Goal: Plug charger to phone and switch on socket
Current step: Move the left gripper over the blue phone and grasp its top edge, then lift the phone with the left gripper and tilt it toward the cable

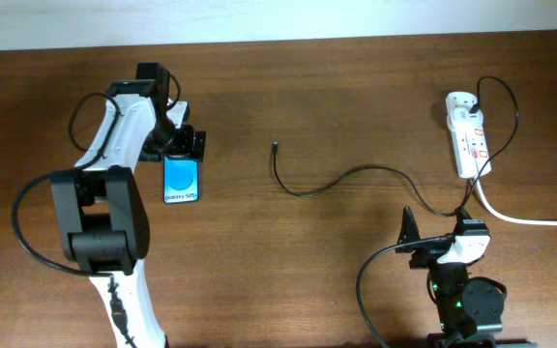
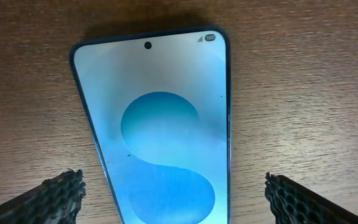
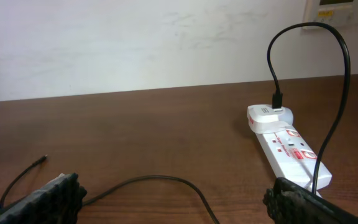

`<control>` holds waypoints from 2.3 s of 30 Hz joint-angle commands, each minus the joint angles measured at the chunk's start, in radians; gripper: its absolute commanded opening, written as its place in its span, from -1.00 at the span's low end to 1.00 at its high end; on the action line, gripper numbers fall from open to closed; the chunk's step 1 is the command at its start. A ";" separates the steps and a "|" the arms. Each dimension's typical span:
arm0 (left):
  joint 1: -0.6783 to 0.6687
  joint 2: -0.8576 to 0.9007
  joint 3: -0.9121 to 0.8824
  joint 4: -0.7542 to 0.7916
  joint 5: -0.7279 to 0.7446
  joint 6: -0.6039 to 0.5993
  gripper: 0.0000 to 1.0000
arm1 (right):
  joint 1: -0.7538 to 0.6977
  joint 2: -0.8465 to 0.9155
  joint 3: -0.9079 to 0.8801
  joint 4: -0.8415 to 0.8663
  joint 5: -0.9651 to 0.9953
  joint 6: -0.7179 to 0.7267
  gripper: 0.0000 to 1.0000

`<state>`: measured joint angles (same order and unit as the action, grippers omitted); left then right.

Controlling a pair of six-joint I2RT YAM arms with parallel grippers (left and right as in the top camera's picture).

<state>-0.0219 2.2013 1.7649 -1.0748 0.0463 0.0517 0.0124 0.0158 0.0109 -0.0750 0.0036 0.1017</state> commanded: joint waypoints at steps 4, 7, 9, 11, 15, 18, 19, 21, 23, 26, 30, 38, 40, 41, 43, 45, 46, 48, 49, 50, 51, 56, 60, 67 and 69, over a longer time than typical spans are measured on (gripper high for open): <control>-0.013 0.010 0.000 -0.014 -0.055 -0.048 0.99 | -0.007 -0.007 -0.005 -0.007 0.009 0.000 0.97; -0.013 0.011 0.000 -0.014 -0.055 -0.048 0.99 | -0.007 -0.007 -0.005 -0.007 0.008 0.000 0.97; -0.013 0.027 0.000 -0.008 -0.055 -0.048 0.99 | -0.007 -0.007 -0.005 -0.007 0.009 0.000 0.97; -0.014 0.048 0.000 -0.007 -0.055 -0.058 0.99 | -0.007 -0.007 -0.005 -0.007 0.009 0.000 0.97; -0.014 0.093 0.000 0.003 -0.055 -0.087 0.99 | -0.007 -0.007 -0.005 -0.007 0.009 0.000 0.97; -0.014 0.094 0.000 0.008 -0.055 -0.087 0.99 | -0.007 -0.007 -0.005 -0.007 0.008 0.000 0.97; -0.014 0.094 0.000 0.008 -0.055 -0.087 0.99 | -0.007 -0.007 -0.005 -0.007 0.009 0.000 0.97; -0.014 0.094 0.000 0.007 -0.055 -0.087 0.99 | -0.007 -0.007 -0.005 -0.007 0.009 0.000 0.97; -0.015 0.095 -0.005 0.004 -0.054 -0.087 0.99 | -0.007 -0.007 -0.005 -0.007 0.009 0.000 0.97; -0.016 0.095 -0.021 -0.005 -0.055 -0.107 1.00 | -0.007 -0.007 -0.005 -0.007 0.009 0.000 0.97; -0.017 0.095 -0.021 0.004 -0.043 -0.135 0.87 | -0.007 -0.007 -0.005 -0.007 0.009 0.000 0.97; -0.041 0.095 -0.021 0.015 -0.043 -0.135 0.59 | -0.007 -0.007 -0.005 -0.007 0.008 0.000 0.97; -0.043 0.095 -0.016 0.018 -0.043 -0.141 0.55 | -0.007 -0.007 -0.005 -0.007 0.009 0.000 0.97; -0.043 0.095 -0.007 0.017 -0.043 -0.146 0.55 | -0.007 -0.007 -0.005 -0.007 0.009 0.000 0.97; -0.043 0.095 0.026 0.001 -0.043 -0.154 0.64 | -0.007 -0.007 -0.005 -0.007 0.009 0.000 0.97; -0.043 0.095 0.068 -0.029 -0.042 -0.154 0.64 | -0.007 -0.007 -0.005 -0.007 0.009 0.000 0.97; -0.043 0.095 0.100 -0.055 -0.042 -0.154 0.64 | -0.007 -0.007 -0.005 -0.007 0.009 0.000 0.97; -0.043 0.095 0.149 -0.095 -0.027 -0.161 0.59 | -0.007 -0.007 -0.005 -0.007 0.009 0.000 0.97; -0.043 0.095 0.173 -0.113 -0.006 -0.161 0.53 | -0.007 -0.007 -0.005 -0.007 0.009 0.000 0.97; -0.043 0.095 0.189 -0.123 0.013 -0.161 0.51 | -0.007 -0.007 -0.005 -0.007 0.009 0.000 0.97; -0.043 0.095 0.197 -0.129 0.025 -0.163 0.50 | -0.007 -0.007 -0.005 -0.007 0.009 0.000 0.97; -0.043 0.095 0.207 -0.139 0.150 -0.172 0.48 | -0.007 -0.007 -0.005 -0.007 0.008 0.000 0.97; -0.043 0.095 0.207 -0.138 0.219 -0.208 0.37 | -0.007 -0.007 -0.005 -0.007 0.009 0.000 0.97; -0.043 0.095 0.207 -0.090 0.445 -0.252 -0.33 | -0.007 -0.007 -0.005 -0.007 0.009 0.000 0.97; -0.043 0.095 0.207 -0.084 0.457 -0.318 -0.58 | -0.007 -0.007 -0.005 -0.007 0.009 0.000 0.97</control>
<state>-0.0662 2.2913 1.9427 -1.1648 0.4095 -0.1806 0.0124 0.0158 0.0109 -0.0750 0.0036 0.1013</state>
